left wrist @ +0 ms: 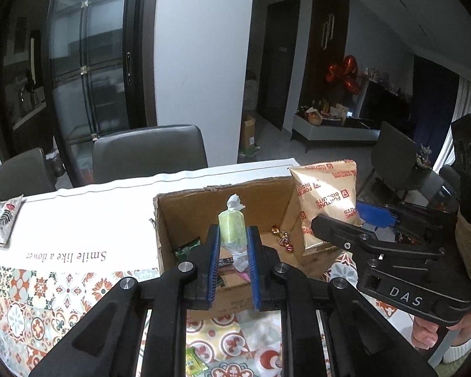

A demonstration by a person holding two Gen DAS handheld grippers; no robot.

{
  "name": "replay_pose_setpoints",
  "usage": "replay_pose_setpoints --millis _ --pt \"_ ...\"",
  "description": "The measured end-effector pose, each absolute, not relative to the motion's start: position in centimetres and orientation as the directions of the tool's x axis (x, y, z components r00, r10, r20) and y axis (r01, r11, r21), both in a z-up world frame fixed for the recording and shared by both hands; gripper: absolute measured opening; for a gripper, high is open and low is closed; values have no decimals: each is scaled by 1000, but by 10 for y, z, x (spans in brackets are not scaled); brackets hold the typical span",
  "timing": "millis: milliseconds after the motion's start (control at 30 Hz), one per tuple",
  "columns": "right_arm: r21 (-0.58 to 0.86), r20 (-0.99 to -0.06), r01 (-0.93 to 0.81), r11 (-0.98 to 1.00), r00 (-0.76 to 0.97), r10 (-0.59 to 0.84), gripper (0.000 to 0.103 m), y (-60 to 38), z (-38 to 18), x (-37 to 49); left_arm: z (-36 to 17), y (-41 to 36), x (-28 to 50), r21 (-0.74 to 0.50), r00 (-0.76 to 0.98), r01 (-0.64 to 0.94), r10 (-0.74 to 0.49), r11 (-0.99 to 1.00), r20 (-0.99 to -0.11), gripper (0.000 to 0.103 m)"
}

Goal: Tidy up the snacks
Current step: 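Carry both snacks over the box and open both tools to drop them, then move both open tools back toward the remaining snacks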

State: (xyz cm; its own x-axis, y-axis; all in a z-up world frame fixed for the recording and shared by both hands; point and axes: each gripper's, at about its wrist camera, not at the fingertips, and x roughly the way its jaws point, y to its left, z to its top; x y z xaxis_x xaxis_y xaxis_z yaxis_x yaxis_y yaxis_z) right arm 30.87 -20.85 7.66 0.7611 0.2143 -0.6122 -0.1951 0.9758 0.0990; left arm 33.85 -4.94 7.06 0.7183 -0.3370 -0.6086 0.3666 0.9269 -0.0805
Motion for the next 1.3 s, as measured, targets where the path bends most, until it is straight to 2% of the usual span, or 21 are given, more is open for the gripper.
replay_pose_setpoints --millis 267,333,367,400,467,933,1300 --pt "106 -642 -198 975 735 219 45 -206 58 341 53 -51 369 -49 711 338 -289 940 -641 19" --pt "102 -651 -194 976 728 213 46 -205 53 346 52 -51 373 -6 731 309 -241 951 -639 33" --pt "88 -660 -185 979 725 196 53 -204 50 348 51 -49 373 4 737 290 -221 957 -638 50" --pt "77 -665 -171 982 725 179 61 -204 48 349 50 -46 373 -2 741 284 -221 959 -634 54" --pt "64 -667 -132 989 731 141 66 -206 44 347 48 -40 367 -18 739 276 -224 961 -635 53" --pt "138 -641 -105 985 748 170 66 -189 46 282 45 -15 310 -4 752 267 -211 964 -624 55" --pt "174 -735 -12 985 664 138 66 -176 12 262 6 5 287 -36 697 239 -197 970 -689 55"
